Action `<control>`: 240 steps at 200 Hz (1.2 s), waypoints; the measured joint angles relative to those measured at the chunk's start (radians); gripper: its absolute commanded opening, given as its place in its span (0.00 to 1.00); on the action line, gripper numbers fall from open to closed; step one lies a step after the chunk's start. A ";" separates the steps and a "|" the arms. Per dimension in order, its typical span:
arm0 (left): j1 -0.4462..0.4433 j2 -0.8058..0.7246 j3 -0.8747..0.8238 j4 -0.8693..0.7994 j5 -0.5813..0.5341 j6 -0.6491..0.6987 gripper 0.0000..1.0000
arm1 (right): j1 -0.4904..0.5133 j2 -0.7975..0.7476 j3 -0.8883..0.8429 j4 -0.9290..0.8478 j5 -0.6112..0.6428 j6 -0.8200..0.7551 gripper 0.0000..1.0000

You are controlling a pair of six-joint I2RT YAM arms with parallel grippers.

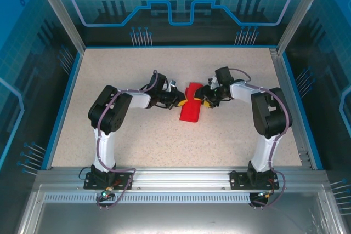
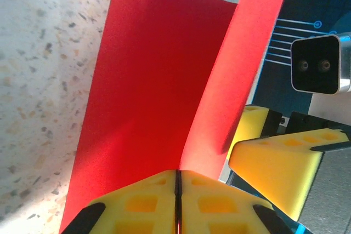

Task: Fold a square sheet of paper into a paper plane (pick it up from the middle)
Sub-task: First fold in half a square sheet of paper at the center of the table.

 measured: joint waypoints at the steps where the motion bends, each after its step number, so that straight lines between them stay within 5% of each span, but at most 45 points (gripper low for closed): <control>1: 0.000 0.000 -0.001 0.001 -0.002 -0.002 0.10 | 0.000 0.002 0.002 -0.001 0.001 -0.001 0.56; 54: -0.015 0.000 -0.054 0.029 -0.076 -0.048 0.09 | 0.000 0.008 0.031 -0.056 0.024 -0.057 0.61; 119: -0.014 0.000 -0.055 0.020 -0.098 -0.045 0.10 | 0.000 0.008 0.026 -0.074 0.025 -0.088 0.48; 209: -0.008 0.000 -0.047 -0.012 -0.100 -0.016 0.15 | 0.007 0.054 0.031 -0.068 0.027 -0.080 0.49; 240: -0.008 -0.003 -0.037 -0.028 -0.098 0.005 0.35 | 0.011 0.060 0.038 -0.071 0.036 -0.076 0.48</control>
